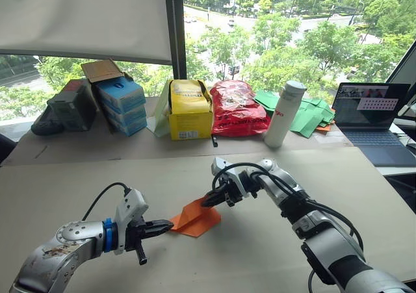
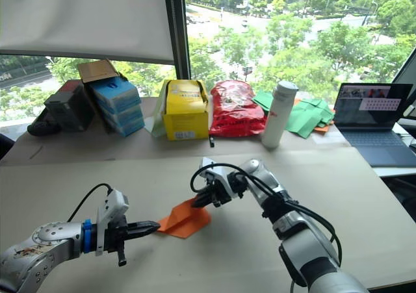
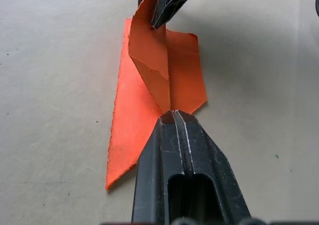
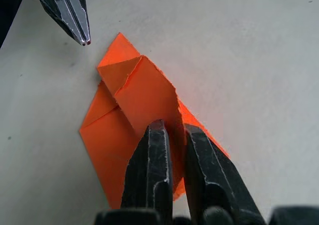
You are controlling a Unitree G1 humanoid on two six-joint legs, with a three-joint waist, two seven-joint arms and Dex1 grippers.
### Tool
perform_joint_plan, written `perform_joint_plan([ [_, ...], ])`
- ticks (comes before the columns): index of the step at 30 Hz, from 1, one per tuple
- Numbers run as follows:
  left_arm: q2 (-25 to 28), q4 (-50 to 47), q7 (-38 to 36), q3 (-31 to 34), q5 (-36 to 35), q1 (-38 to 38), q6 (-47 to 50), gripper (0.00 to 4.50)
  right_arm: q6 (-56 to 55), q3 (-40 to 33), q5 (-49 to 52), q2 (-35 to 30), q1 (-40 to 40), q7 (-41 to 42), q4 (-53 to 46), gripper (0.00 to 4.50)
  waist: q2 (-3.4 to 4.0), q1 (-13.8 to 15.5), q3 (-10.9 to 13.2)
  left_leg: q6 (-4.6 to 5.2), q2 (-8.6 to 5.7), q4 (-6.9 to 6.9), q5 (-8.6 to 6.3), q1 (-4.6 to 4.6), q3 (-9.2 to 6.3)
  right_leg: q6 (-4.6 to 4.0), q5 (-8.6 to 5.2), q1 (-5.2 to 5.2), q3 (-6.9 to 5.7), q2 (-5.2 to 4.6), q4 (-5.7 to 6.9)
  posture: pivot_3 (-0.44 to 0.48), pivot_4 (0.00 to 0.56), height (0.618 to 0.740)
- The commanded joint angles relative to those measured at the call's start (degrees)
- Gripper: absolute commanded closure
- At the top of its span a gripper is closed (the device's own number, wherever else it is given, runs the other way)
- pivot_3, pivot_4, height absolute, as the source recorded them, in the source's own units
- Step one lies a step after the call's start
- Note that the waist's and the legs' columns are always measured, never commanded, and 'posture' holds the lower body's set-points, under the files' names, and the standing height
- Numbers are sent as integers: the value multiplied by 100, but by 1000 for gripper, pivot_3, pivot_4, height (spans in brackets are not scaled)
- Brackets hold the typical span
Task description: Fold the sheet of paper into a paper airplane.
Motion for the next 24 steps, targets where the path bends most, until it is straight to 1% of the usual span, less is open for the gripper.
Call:
perform_joint_plan([
  [1,9,-91,-40,37,-76,-91,-88,4500,-83,-74,19,-80,58,24,-367,4448,0,-1,0,0,0,0,0,-1,0,0,0,-2,0,0,0,0,150,740],
  [6,-59,38,-9,34,-117,-303,-51,4500,-226,-310,107,-166,237,-267,-839,4448,1,4,0,0,-1,0,0,-1,0,0,0,-3,0,-2,2,0,150,740],
  [10,-184,221,72,153,-186,-526,-37,4500,-875,-694,98,-207,366,-838,-1233,4448,1,8,0,-2,-1,0,1,-4,0,0,0,-7,0,-2,4,0,150,740],
  [11,-248,302,131,234,-256,-644,4,4500,-1216,-793,-5,-227,442,-1119,-1376,4448,1,8,1,-2,-1,-1,1,-5,0,0,0,-8,0,-1,4,0,150,740],
  [14,-359,485,263,445,-420,-904,85,4500,-1702,-1035,-80,-236,711,-1707,-1874,4448,0,28,1,-4,-1,0,2,-8,-2,0,1,-9,-4,0,4,0,150,740],
  [18,-332,782,364,664,-545,-1214,185,4500,-3048,-975,-952,-346,1466,-2864,-2733,4448,0,25,0,-6,-3,0,3,-8,1,1,1,-9,-5,4,4,0,150,740],
  [24,-253,908,303,704,-570,-1339,264,4500,-4556,-473,-2288,-488,2430,-3995,-3488,4448,-1,10,1,-16,-3,3,11,-3,12,2,0,-7,-20,44,5,0,150,740],
])
